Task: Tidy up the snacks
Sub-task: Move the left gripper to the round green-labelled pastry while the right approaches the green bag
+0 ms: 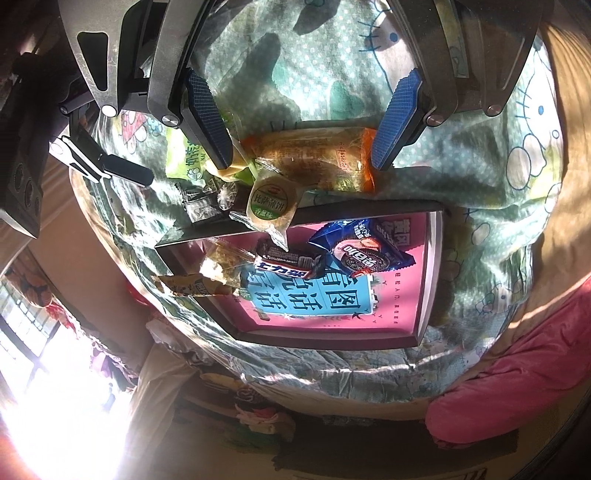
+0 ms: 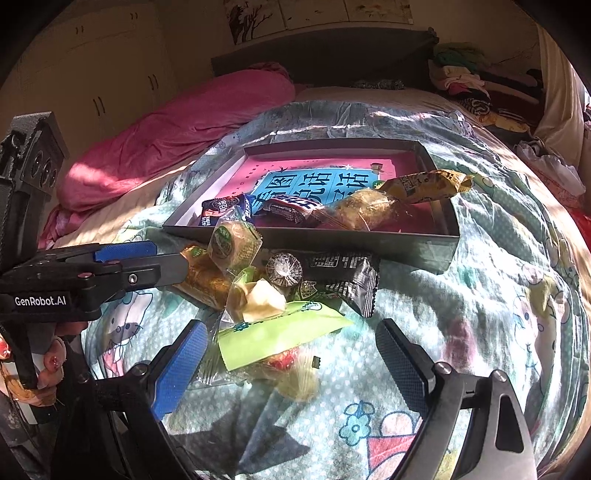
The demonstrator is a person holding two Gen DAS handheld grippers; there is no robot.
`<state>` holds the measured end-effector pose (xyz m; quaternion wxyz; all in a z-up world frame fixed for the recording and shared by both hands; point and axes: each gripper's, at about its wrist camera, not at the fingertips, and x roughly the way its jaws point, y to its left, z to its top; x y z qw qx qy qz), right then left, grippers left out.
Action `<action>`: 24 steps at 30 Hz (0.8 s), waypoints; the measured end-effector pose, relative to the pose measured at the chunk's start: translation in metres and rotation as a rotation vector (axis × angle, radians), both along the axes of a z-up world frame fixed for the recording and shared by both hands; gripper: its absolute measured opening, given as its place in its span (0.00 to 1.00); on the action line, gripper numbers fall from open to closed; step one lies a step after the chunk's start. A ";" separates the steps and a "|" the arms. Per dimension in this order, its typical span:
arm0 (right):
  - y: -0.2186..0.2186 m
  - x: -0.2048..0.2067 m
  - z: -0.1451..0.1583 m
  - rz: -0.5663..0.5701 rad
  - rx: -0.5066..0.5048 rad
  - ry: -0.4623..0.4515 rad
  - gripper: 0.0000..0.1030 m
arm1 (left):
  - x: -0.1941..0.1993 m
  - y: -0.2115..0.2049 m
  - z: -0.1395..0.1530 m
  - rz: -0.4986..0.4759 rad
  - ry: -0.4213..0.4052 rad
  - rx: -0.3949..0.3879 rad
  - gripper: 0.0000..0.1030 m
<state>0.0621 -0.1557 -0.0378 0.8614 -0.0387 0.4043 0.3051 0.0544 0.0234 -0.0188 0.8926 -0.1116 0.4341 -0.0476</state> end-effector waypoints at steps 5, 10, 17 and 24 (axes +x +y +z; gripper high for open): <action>0.002 0.003 -0.006 -0.012 0.000 0.015 0.90 | 0.005 0.003 -0.002 -0.013 -0.002 -0.001 0.76; 0.008 0.008 -0.008 -0.004 0.002 0.026 0.90 | 0.010 0.004 -0.004 -0.027 0.000 -0.017 0.76; 0.020 0.013 -0.013 0.014 -0.022 0.027 0.82 | 0.020 -0.002 -0.008 -0.061 0.000 -0.011 0.76; 0.022 0.018 -0.015 0.008 -0.020 0.049 0.70 | 0.029 0.000 -0.012 -0.070 0.008 -0.016 0.76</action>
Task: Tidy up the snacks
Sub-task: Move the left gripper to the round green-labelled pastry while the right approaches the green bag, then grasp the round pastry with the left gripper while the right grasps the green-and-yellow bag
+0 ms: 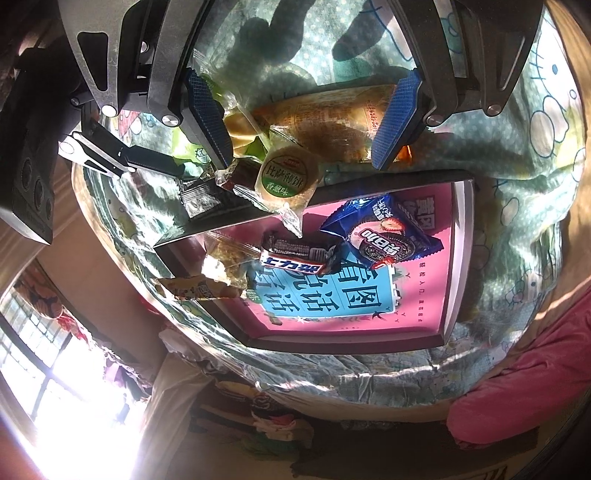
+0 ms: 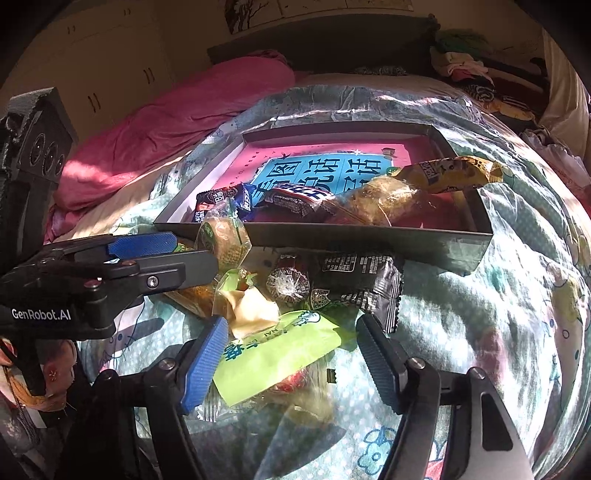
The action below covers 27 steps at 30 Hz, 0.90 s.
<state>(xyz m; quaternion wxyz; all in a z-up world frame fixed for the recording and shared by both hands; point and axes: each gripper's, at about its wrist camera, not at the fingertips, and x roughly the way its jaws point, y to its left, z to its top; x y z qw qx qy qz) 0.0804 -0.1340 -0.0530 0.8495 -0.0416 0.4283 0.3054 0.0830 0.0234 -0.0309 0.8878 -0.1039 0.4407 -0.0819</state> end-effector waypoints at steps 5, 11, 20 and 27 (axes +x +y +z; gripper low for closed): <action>-0.004 -0.002 0.008 -0.017 -0.025 -0.043 0.70 | 0.006 0.010 0.000 0.016 0.003 -0.019 0.76; 0.014 -0.005 0.019 0.108 -0.031 -0.082 0.69 | 0.011 0.025 0.000 0.032 0.013 -0.067 0.76; 0.040 0.002 0.005 0.233 -0.118 -0.028 0.47 | 0.009 0.021 0.002 -0.003 0.006 -0.070 0.77; 0.055 0.009 -0.002 0.300 -0.182 0.008 0.42 | 0.011 0.014 -0.002 -0.029 0.014 -0.074 0.71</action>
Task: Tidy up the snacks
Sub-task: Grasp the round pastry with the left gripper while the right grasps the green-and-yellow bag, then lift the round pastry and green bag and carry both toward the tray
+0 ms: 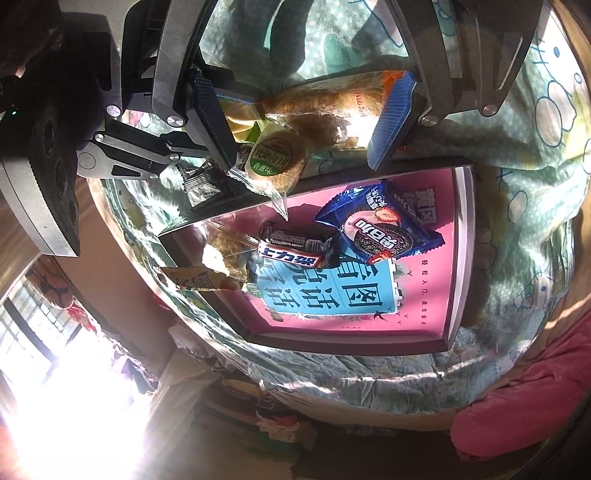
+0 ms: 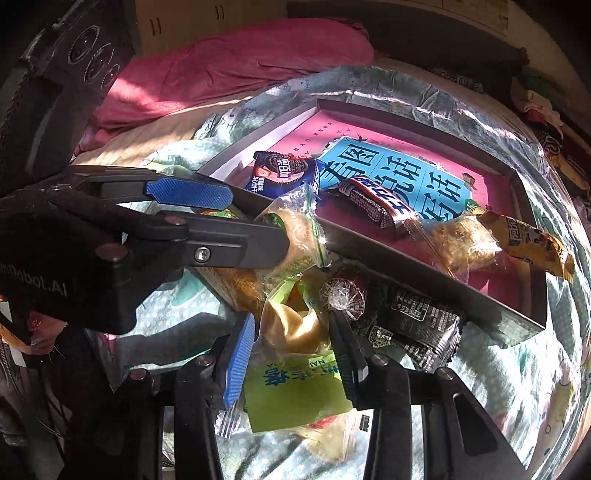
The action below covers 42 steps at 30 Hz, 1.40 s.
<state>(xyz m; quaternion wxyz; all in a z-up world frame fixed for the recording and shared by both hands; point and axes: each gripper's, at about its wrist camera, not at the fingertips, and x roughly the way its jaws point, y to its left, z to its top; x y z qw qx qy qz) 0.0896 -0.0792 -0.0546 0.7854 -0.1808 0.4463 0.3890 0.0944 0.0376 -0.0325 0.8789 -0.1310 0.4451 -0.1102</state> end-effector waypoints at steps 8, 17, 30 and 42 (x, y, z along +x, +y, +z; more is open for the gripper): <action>0.004 0.002 -0.011 0.003 -0.029 0.023 0.42 | 0.007 -0.012 -0.007 -0.031 0.008 0.039 0.66; -0.005 -0.003 -0.009 -0.034 0.018 -0.002 0.38 | 0.018 -0.017 -0.020 -0.051 0.038 0.000 0.50; -0.030 -0.005 0.015 -0.108 0.115 -0.021 0.37 | 0.002 0.012 0.015 -0.004 -0.062 -0.094 0.49; -0.041 0.004 0.036 -0.181 0.173 -0.059 0.38 | -0.003 0.045 0.023 0.092 -0.094 -0.113 0.45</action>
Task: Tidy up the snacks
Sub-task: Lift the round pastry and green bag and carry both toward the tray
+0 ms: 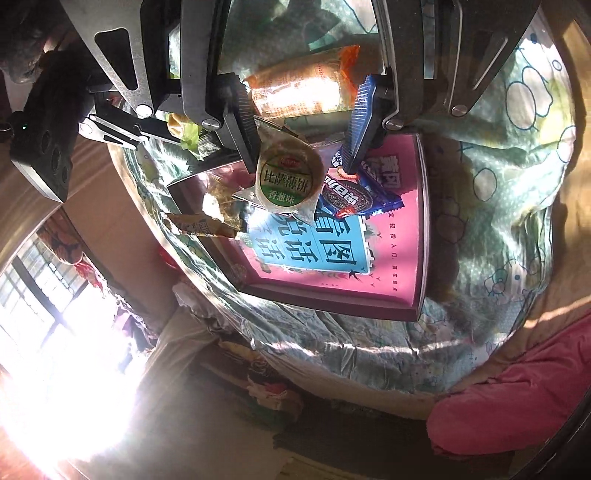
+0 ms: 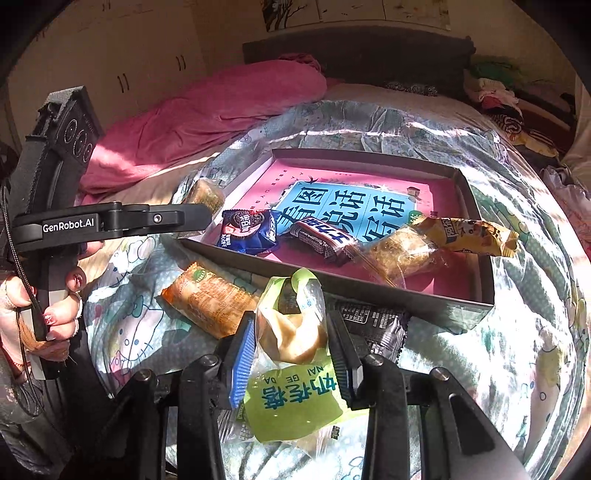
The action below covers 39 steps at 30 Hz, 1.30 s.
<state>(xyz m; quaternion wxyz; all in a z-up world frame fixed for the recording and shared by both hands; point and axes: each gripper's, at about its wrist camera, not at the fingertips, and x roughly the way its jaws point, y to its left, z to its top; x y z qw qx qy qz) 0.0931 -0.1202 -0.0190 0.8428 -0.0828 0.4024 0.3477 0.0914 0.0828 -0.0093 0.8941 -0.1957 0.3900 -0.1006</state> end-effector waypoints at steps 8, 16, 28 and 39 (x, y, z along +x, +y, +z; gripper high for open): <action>-0.010 0.004 0.008 -0.047 0.030 -0.015 0.38 | 0.002 0.001 -0.002 0.013 -0.007 0.000 0.45; -0.015 0.012 0.019 -0.084 0.046 -0.041 0.37 | 0.008 -0.002 -0.005 0.012 -0.003 0.003 0.45; -0.014 0.030 0.036 -0.122 0.063 -0.096 0.38 | 0.023 -0.009 -0.013 0.015 0.005 0.002 0.45; 0.000 0.040 0.039 -0.118 0.060 -0.107 0.37 | 0.038 -0.014 -0.022 0.003 0.018 0.046 0.45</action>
